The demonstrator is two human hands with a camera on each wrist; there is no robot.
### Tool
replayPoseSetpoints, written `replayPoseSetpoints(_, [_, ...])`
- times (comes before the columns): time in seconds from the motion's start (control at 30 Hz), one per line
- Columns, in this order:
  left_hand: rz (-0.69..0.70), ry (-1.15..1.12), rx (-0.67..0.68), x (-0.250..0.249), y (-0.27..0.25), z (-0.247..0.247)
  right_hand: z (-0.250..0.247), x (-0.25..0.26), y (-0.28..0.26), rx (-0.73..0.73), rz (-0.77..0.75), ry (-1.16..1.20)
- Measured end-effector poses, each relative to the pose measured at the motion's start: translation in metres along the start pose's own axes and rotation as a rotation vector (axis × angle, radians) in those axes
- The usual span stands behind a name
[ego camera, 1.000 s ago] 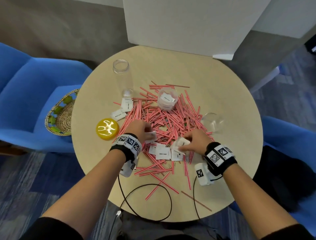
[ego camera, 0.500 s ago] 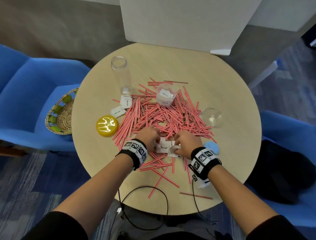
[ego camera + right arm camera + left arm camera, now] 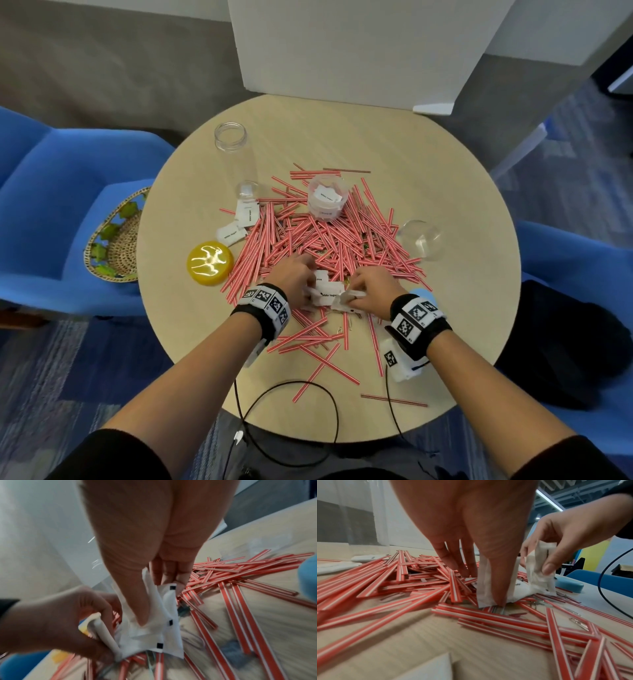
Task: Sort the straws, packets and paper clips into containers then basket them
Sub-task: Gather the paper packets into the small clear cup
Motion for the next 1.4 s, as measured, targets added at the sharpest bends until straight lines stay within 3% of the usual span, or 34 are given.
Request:
replayPoseSetpoints(0.13, [-0.051, -0.076, 0.006, 0.003, 0.003, -0.002, -0.016, 0.001, 0.002, -0.047, 0.015, 0.157])
replayPoseSetpoints(0.37, [-0.135, -0.279, 0.088, 0.018, 0.01, -0.011, -0.034, 0.001, 0.006, -0.032, 0.094, 0.226])
replayPoseSetpoints(0.67, [-0.141, -0.428, -0.066, 0.049, 0.001, -0.086, -0.093, 0.007, 0.017, -0.069, 0.041, 0.412])
replayPoseSetpoints(0.8, [-0.124, -0.447, -0.073, 0.056, 0.003, -0.1, -0.132, 0.01, 0.036, -0.16, 0.007, 0.393])
replayPoseSetpoints(0.97, [-0.073, -0.466, 0.032, 0.058, 0.011, -0.097, -0.158, 0.015, 0.062, -0.23, -0.041, 0.424])
replayPoseSetpoints(1.2, [-0.03, -0.852, -0.247, 0.066, 0.03, -0.106, -0.168, 0.016, 0.105, -0.436, 0.031, 0.453])
replayPoseSetpoints(1.27, [-0.033, -0.841, -0.25, 0.068, 0.037, -0.108, -0.167, 0.016, 0.116, -0.428, 0.043, 0.4])
replayPoseSetpoints(1.4, [-0.076, -0.813, -0.147, 0.078, 0.046, -0.104, -0.163, 0.019, 0.13, -0.246, 0.065, 0.298])
Point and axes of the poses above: each hand's wrist, its own y-axis towards the middle knuckle, its own z-axis out of the palm, x = y × z, the point moved 1 cm from there along y, towards the middle knuckle, and after that the axes turned 13 degrees about x, right-handed, at the moved point
